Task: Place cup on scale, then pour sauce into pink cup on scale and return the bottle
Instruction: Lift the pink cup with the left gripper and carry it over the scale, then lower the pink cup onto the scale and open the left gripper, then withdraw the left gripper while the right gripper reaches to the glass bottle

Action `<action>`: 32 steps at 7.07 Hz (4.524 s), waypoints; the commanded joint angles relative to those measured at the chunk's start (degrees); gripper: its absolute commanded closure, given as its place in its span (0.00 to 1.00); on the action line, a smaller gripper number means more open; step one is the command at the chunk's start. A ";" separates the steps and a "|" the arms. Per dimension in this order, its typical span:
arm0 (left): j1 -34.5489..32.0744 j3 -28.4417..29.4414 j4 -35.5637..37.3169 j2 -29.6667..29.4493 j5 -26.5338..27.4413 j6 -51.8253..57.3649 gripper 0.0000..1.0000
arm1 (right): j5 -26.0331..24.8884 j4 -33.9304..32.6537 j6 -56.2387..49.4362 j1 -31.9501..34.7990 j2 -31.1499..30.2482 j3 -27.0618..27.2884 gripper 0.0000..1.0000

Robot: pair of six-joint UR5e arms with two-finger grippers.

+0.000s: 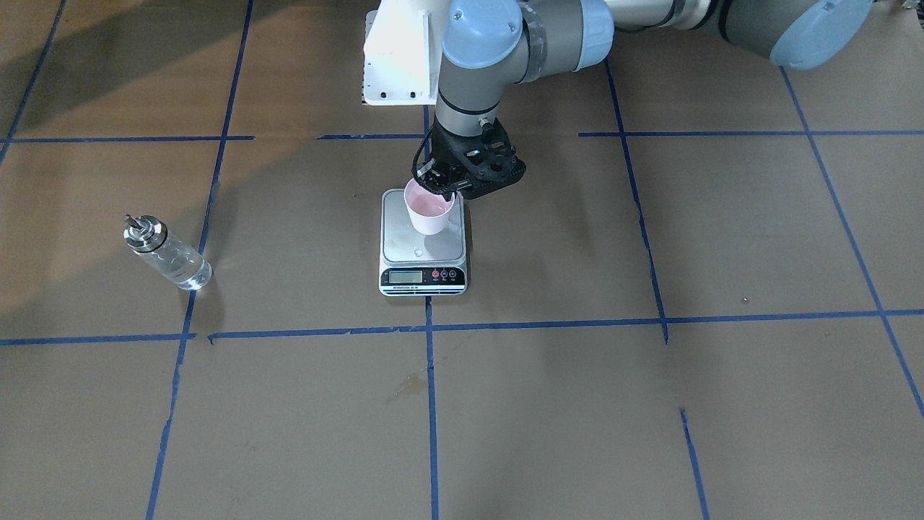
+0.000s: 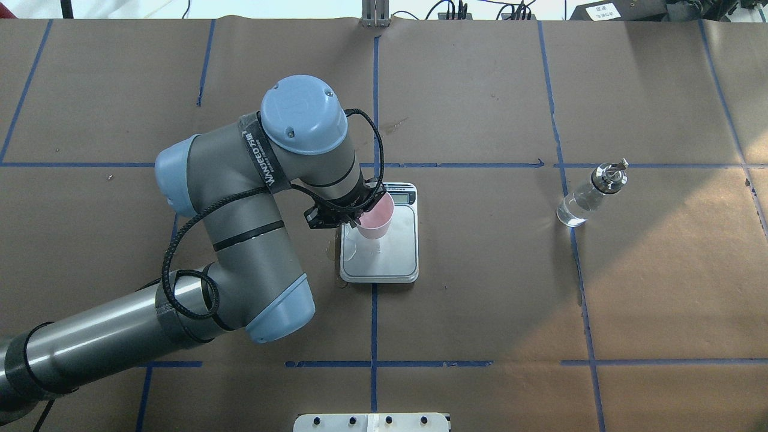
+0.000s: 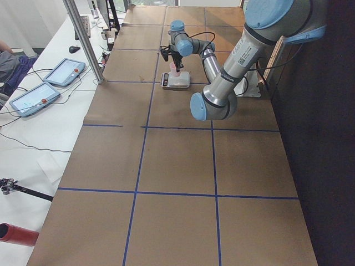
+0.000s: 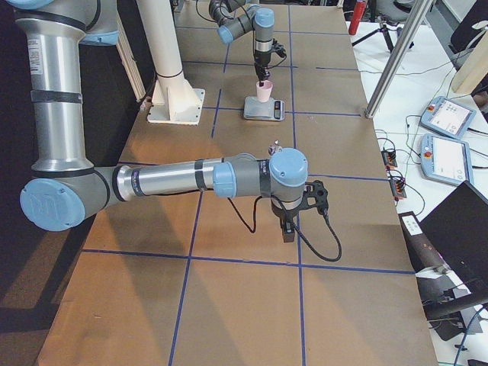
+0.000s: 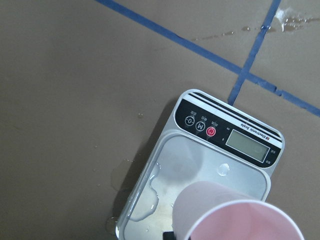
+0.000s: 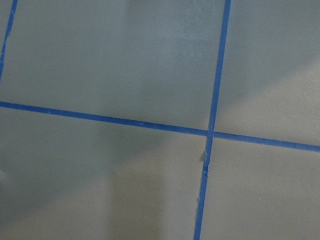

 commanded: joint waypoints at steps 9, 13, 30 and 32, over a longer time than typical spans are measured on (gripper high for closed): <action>2.08 2.51 -5.89 0.74 0.39 0.35 1.00 | 0.56 0.00 0.13 0.00 0.08 -0.24 0.00; 1.20 3.13 -6.78 0.82 0.39 0.52 1.00 | 0.56 0.00 0.13 0.00 0.08 -0.50 0.00; -27.69 -20.68 6.40 16.71 -6.64 40.47 0.01 | -29.85 20.11 74.19 -42.30 -4.14 32.19 0.00; -32.18 -20.60 6.49 20.06 -6.91 49.53 0.00 | -46.55 25.19 78.32 -53.82 -8.60 31.93 0.00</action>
